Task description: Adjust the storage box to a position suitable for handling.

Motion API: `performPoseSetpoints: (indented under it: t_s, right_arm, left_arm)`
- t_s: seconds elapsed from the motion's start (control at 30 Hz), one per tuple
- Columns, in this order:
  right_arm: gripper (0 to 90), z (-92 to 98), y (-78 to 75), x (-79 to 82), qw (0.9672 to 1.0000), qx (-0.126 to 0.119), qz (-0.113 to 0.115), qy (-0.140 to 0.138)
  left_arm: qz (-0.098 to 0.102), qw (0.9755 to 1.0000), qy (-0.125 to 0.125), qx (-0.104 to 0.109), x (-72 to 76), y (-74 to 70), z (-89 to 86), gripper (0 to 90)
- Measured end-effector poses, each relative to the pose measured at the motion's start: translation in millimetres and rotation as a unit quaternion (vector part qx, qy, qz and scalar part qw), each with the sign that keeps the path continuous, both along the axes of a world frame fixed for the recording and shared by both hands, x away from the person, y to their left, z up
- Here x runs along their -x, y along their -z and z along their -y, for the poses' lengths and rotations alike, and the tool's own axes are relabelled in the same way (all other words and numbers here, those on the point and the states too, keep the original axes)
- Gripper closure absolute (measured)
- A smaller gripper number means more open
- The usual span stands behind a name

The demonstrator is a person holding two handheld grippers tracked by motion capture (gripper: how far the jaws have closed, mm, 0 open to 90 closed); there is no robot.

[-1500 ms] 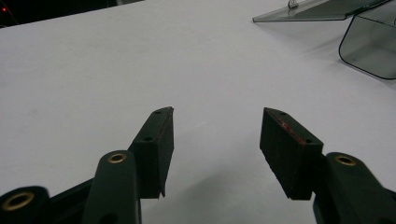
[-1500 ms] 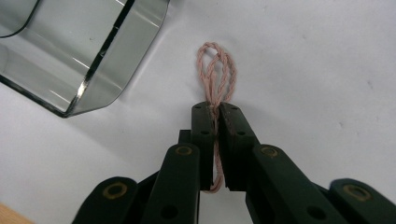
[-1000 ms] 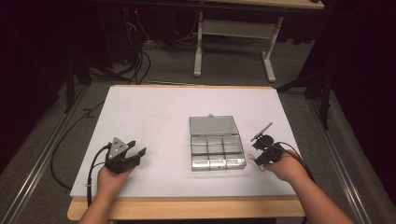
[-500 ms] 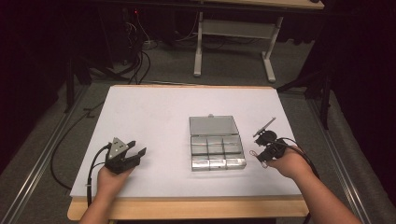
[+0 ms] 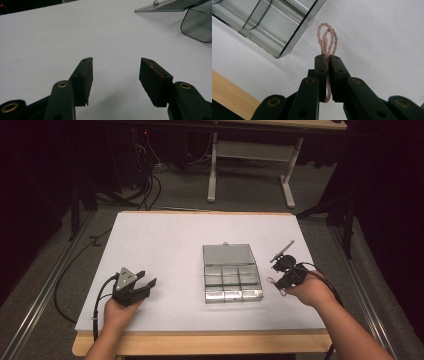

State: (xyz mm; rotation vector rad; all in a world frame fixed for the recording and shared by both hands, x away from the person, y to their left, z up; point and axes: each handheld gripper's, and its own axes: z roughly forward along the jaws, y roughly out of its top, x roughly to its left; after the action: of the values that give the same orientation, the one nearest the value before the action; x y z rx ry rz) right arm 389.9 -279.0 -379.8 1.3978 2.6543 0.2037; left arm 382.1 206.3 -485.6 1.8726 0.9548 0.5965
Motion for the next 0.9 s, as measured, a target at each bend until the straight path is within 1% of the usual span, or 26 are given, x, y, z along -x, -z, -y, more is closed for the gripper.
performPoseSetpoints:
  t_s: [0.1,0.13,0.17,0.6,0.63,0.67,0.73,0.77,0.9]
  right_arm:
    - [85.7,-4.8,-2.7,0.1,1.0000,0.000,0.000,-0.006]
    - [85.7,-6.0,-3.4,-0.5,0.9999,0.001,0.001,-0.012]
    - [85.7,-8.2,-4.1,-0.5,0.9999,0.002,0.001,-0.011]
    - [85.7,-29.5,-6.2,-3.5,0.9994,-0.003,-0.001,-0.036]
    - [85.7,-31.5,-6.4,-4.4,0.9990,-0.002,0.000,-0.045]
    - [85.7,-33.4,-6.5,-4.0,0.9992,-0.003,-0.002,-0.041]
    - [85.7,-36.5,-6.6,-4.9,0.9988,-0.002,-0.004,-0.048]
    - [85.6,-38.6,-6.5,-4.9,0.9990,-0.002,-0.004,-0.046]
    - [85.6,-44.4,-5.7,-7.0,0.9986,-0.002,-0.006,-0.052]
  left_arm:
    - [0.000,1.0000,0.000,0.000,0.0,0.0,0.0,45.1]
    - [0.000,1.0000,0.000,0.000,0.0,0.0,0.0,45.1]
    - [0.000,1.0000,0.000,0.000,0.0,0.0,0.0,45.1]
    - [0.000,1.0000,0.000,0.002,-0.1,0.1,-0.1,45.1]
    - [0.001,1.0000,0.000,0.002,0.0,0.1,0.0,45.1]
    - [0.001,1.0000,0.000,0.002,0.0,0.1,0.0,45.0]
    - [0.001,1.0000,0.000,0.002,0.0,0.1,-0.1,45.0]
    - [0.001,1.0000,0.000,0.003,-0.1,0.1,-0.1,45.0]
    - [0.001,1.0000,0.000,0.003,0.0,0.1,-0.3,45.0]
